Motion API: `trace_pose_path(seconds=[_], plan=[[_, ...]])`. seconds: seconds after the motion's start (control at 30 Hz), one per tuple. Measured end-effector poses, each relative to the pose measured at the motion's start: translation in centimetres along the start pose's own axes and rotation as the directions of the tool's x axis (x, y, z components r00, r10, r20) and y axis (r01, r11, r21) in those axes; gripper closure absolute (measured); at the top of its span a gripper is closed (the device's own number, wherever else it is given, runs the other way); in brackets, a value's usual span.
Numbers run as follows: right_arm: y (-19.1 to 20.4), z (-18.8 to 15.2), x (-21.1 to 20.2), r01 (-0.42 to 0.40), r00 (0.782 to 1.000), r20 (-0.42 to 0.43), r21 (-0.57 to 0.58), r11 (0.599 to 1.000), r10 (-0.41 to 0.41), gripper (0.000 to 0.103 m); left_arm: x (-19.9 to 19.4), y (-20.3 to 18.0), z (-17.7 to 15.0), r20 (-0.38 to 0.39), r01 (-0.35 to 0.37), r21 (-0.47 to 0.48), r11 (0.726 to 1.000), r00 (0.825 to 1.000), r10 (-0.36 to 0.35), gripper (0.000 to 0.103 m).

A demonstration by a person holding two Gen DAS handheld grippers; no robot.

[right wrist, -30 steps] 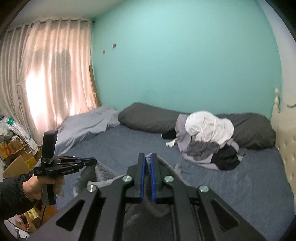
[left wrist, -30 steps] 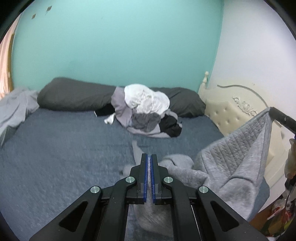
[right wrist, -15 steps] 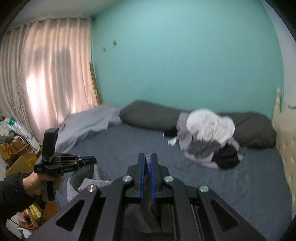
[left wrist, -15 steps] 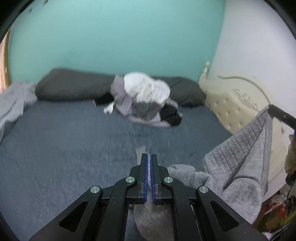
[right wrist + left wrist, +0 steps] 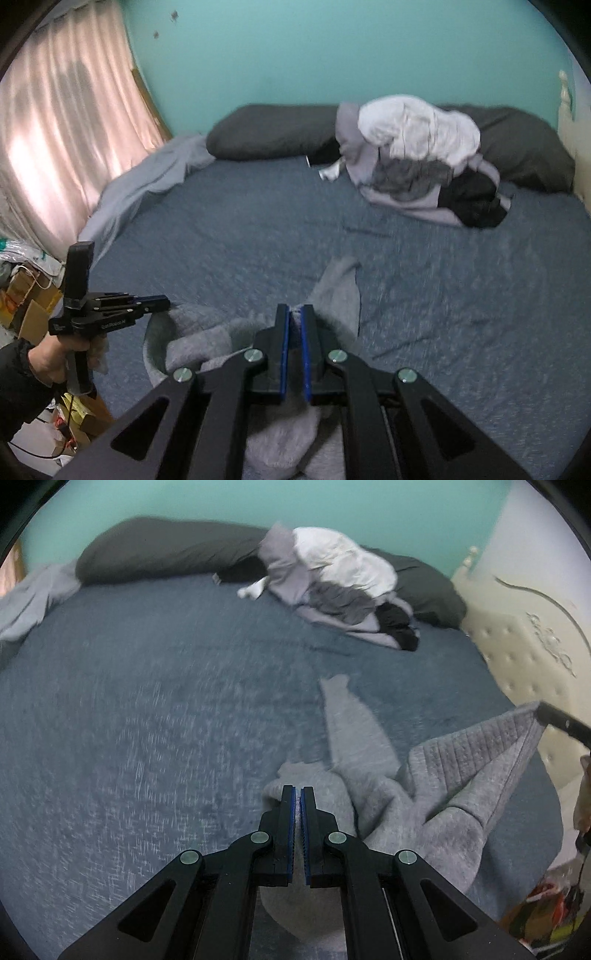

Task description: Fold clothes

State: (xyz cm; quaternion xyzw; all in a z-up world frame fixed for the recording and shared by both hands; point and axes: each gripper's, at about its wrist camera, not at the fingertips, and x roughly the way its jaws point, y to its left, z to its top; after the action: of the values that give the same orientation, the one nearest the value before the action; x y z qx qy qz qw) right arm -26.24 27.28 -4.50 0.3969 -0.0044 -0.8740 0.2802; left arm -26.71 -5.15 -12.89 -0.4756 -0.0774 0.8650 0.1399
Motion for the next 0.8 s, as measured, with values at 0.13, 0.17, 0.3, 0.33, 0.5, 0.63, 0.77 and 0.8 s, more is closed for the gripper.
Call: trace_pose_path(seconds=[0.13, 0.17, 0.3, 0.33, 0.5, 0.63, 0.77, 0.8], plan=[[-1.7, -1.0, 3.2, 0.001, 0.999, -0.032, 0.033, 0.999, 0.0, 0.097, 1.2, 2.6, -0.8, -0.005, -0.005, -0.054, 0.999, 1.0, 0.005, 0.097], [-2.1, -1.2, 3.9, 0.001, 0.999, -0.038, 0.045, 0.999, 0.0, 0.097, 1.4, 3.1, -1.0, -0.004, -0.011, -0.067, 0.998, 1.0, 0.011, 0.095], [-2.9, -1.8, 6.1, 0.005, 0.998, -0.059, 0.057, 0.998, -0.001, 0.097, 1.0, 3.5, -1.6, 0.024, -0.039, -0.058, 0.998, 0.999, 0.041, 0.09], [-3.0, -1.9, 6.5, 0.007, 0.998, -0.062, 0.061, 0.998, -0.003, 0.097, 0.9, 3.8, -1.7, 0.029, -0.038, -0.074, 0.997, 0.999, 0.04, 0.083], [-3.7, -2.1, 7.7, 0.023, 0.998, -0.068, 0.092, 0.995, -0.017, 0.097, 0.5, 5.8, -2.0, 0.037, -0.047, -0.136, 0.99, 0.998, 0.052, 0.067], [-3.9, -2.2, 7.7, 0.016, 0.998, -0.063, 0.094, 0.995, -0.01, 0.097, -0.6, 4.9, -1.8, 0.059, -0.053, -0.104, 0.993, 0.997, 0.059, 0.065], [-3.7, -2.3, 7.9, 0.021, 0.998, -0.065, 0.105, 0.994, -0.014, 0.097, -1.7, -0.1, -2.2, 0.078, 0.008, 0.022, 1.0, 0.997, -0.01, 0.055], [-3.7, -2.3, 7.9, 0.022, 0.998, -0.066, 0.105, 0.994, -0.016, 0.097, -1.8, -1.4, -2.3, 0.074, 0.031, 0.047, 0.998, 0.997, -0.035, 0.055]])
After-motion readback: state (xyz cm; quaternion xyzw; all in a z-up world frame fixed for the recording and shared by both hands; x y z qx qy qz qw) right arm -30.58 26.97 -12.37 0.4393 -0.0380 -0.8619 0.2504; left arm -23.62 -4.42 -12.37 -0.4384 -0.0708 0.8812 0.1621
